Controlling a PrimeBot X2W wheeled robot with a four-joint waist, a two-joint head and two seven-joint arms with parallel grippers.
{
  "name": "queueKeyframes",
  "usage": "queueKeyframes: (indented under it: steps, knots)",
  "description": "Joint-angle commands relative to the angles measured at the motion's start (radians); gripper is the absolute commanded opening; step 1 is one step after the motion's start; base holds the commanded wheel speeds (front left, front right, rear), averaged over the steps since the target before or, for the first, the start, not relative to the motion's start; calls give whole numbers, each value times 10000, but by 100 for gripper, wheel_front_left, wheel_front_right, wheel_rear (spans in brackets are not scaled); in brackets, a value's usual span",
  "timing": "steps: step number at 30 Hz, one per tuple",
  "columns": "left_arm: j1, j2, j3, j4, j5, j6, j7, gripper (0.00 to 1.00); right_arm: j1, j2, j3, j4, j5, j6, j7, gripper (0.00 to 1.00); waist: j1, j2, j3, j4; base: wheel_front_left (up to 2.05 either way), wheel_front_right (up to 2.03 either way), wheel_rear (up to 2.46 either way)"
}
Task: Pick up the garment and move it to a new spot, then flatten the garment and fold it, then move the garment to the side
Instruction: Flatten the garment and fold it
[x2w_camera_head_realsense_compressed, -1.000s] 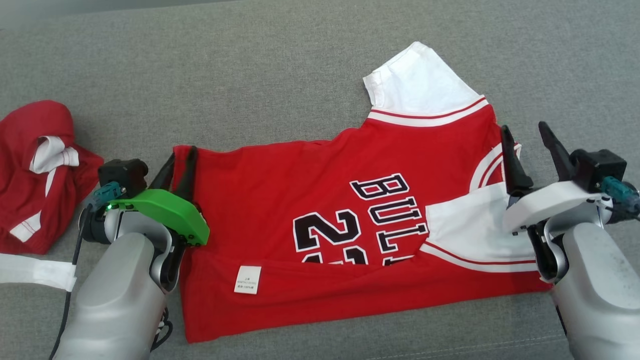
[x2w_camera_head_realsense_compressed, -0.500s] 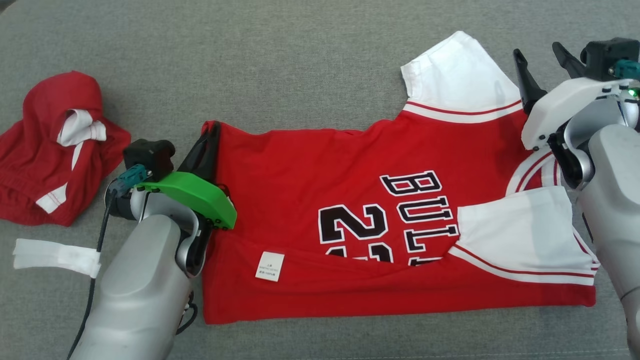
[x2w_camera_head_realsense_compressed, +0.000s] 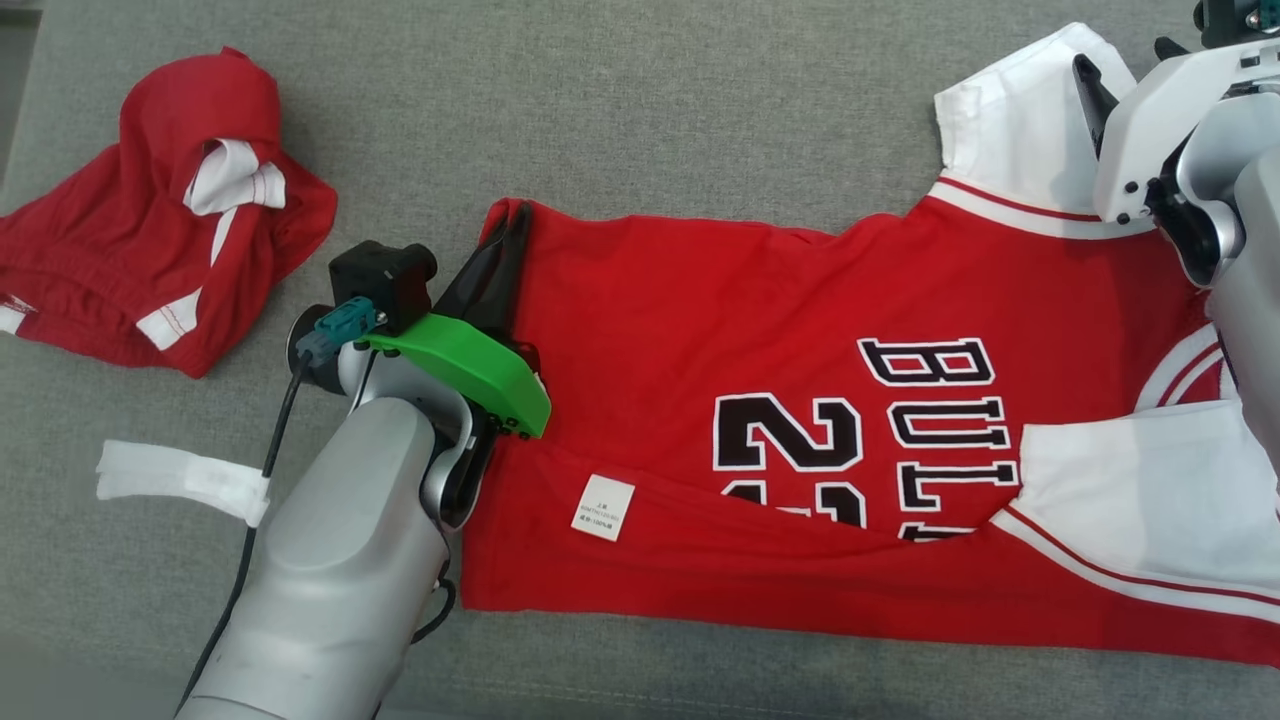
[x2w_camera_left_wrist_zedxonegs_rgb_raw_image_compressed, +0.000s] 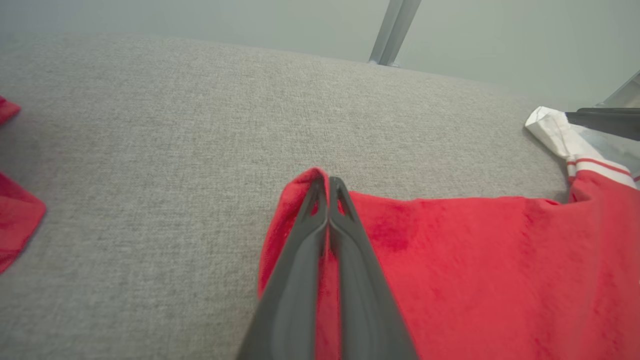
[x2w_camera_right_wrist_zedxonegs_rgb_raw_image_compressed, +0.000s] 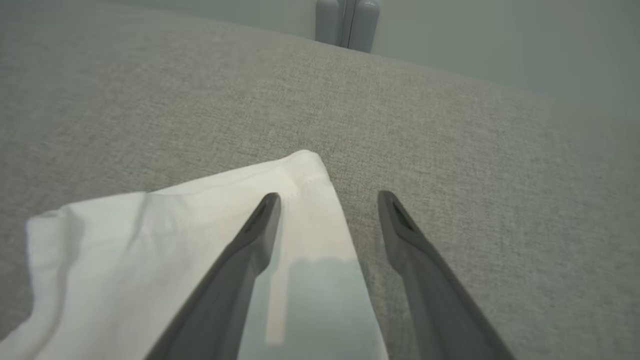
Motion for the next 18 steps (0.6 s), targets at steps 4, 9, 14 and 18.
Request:
queueKeyframes:
  steps: [4, 9, 14, 18]
  knots:
    - [-143, -80, -85, -129, -121, -18, -1, 0, -277, -64, 137, 496, -22, -17, 101, 100, 0, 0, 333, 325, 0, 0, 0]
    - [-114, -132, -171, -112, -159, -18, -1, 0, -411, -27, 262, 825, -2, -17, -197, 25, 0, 0, 350, 335, 0, 0, 0]
    - [1, -65, -233, 38, -217, -18, -1, 0, -355, -145, 549, 864, 150, -18, -781, 0, 0, 0, 142, 176, 0, 0, 0]
    - [200, 90, -32, 173, -278, -18, -1, 0, -268, -139, 708, 698, 414, -18, -1509, 0, 0, 0, -171, -59, 0, 0, 0]
